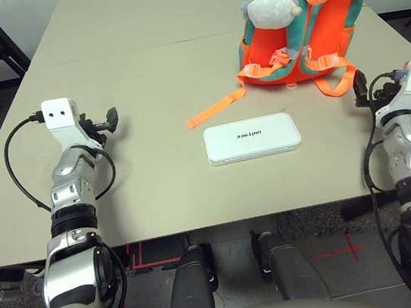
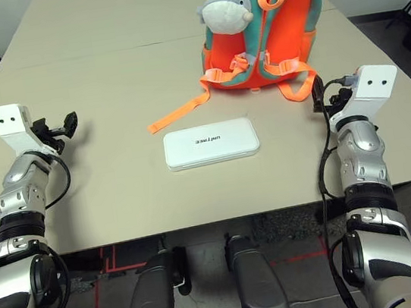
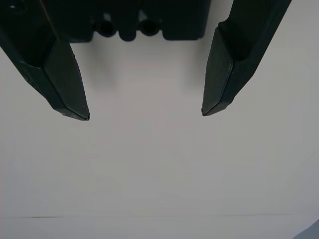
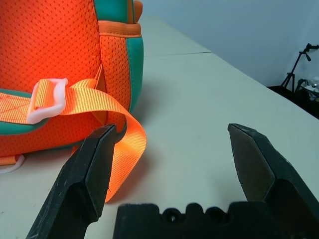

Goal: Put the pencil case into the backpack and zip it.

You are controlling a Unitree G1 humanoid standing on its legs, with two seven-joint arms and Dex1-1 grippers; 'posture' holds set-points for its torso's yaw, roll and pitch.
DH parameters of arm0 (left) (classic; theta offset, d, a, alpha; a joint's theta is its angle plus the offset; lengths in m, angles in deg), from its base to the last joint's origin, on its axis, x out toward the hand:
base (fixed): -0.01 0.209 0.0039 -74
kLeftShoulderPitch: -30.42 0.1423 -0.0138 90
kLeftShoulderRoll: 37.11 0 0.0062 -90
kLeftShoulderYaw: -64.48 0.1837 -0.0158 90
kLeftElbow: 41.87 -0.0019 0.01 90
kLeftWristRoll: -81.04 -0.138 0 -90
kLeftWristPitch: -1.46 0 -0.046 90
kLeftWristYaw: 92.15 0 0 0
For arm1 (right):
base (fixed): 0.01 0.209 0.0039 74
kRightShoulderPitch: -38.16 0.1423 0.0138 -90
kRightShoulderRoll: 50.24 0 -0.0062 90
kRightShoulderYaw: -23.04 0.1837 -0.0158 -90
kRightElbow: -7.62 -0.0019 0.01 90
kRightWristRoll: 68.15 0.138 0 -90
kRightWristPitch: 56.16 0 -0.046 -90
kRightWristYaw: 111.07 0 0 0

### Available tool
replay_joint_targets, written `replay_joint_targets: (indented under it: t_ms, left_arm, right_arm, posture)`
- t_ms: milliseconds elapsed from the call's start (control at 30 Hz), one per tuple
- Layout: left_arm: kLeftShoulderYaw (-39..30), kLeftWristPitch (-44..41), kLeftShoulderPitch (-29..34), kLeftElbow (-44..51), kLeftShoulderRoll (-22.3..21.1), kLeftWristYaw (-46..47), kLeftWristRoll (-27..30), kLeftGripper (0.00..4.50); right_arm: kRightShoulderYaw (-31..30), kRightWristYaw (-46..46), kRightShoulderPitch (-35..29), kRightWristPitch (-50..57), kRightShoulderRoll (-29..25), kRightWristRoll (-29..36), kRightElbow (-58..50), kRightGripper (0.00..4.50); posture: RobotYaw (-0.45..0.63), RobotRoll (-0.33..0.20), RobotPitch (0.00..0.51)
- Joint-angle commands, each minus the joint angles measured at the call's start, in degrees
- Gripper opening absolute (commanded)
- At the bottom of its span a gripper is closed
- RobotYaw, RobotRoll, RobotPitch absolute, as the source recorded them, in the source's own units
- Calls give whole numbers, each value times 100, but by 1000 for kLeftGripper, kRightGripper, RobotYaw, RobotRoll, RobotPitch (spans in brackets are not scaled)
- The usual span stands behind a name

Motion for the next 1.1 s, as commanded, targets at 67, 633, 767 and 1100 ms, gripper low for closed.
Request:
replay_joint_targets:
  t_ms: [67, 633, 767, 1100]
  left_arm:
    - [11, -80, 139, 118, -54, -21, -52, 4500]
    - [-18, -2130, -39, 1309, 83, -803, 942, 4500]
    - [8, -4185, -97, 2140, 8, -1136, 1944, 4500]
    - [-487, -7121, -276, 2388, 200, -1097, 3418, 4500]
  right_arm:
    - [60, 28, 42, -84, -24, 7, 150, 4440]
    - [-100, 170, 36, -33, 11, -82, 114, 4440]
    - [-184, 233, 35, -31, 3, -162, 128, 4440]
    - [-287, 332, -84, -65, 35, -273, 62, 4440]
  posture:
    - [-58, 0, 190]
    - [-53, 0, 172]
    - [-56, 0, 166]
    - [-80, 0, 149]
